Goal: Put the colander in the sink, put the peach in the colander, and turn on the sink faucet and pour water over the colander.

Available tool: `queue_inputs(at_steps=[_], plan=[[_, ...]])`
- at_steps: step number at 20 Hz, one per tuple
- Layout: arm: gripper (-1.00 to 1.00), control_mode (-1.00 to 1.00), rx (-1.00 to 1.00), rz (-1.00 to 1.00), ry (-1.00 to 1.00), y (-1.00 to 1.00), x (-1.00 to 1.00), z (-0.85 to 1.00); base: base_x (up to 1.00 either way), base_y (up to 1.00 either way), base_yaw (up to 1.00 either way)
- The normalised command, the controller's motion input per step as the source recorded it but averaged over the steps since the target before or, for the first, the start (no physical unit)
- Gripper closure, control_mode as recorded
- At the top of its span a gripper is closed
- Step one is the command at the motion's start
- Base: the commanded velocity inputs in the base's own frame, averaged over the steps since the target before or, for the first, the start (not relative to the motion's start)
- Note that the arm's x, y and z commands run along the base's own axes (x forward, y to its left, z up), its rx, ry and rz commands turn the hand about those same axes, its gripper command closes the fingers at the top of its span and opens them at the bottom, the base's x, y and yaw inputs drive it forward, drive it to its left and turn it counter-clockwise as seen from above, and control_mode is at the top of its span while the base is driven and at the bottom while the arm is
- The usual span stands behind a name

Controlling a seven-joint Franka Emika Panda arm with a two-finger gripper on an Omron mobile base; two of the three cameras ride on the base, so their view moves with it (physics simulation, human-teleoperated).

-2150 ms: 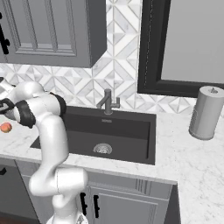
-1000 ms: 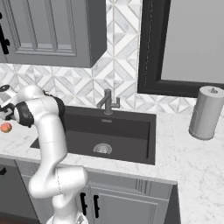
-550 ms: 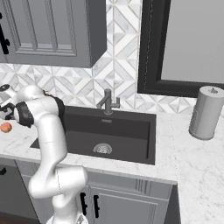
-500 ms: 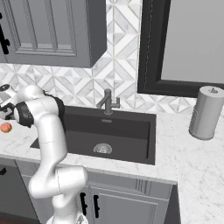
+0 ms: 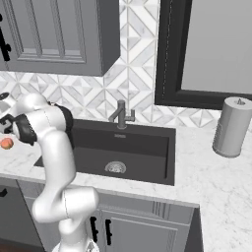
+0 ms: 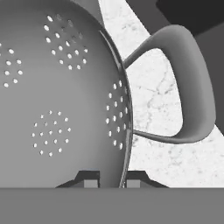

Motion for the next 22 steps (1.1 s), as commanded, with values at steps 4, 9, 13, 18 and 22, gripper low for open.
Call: queue_inputs(at_steps=[4,9,13,18,22], plan=[[1.0,-1.0,0.08,-0.32,0.0,-0.87,-0.3,0.09,0.0,0.0,0.0],[1.0,-1.0,0.09,-0.34,0.01,-0.94,-0.27,0.0,0.0,0.0,0.0],[1.0,-1.0,0.08,-0.38,0.03,-0.94,-0.05,0.0,0.0,0.0,0.0],[1.0,-1.0,0.08,-0.44,0.08,-0.98,0.0,0.0,0.0,0.0,0.0],[1.0,-1.0,0.07,-0.46,0.09,-0.9,0.0,0.0,0.0,0.0,0.0]])
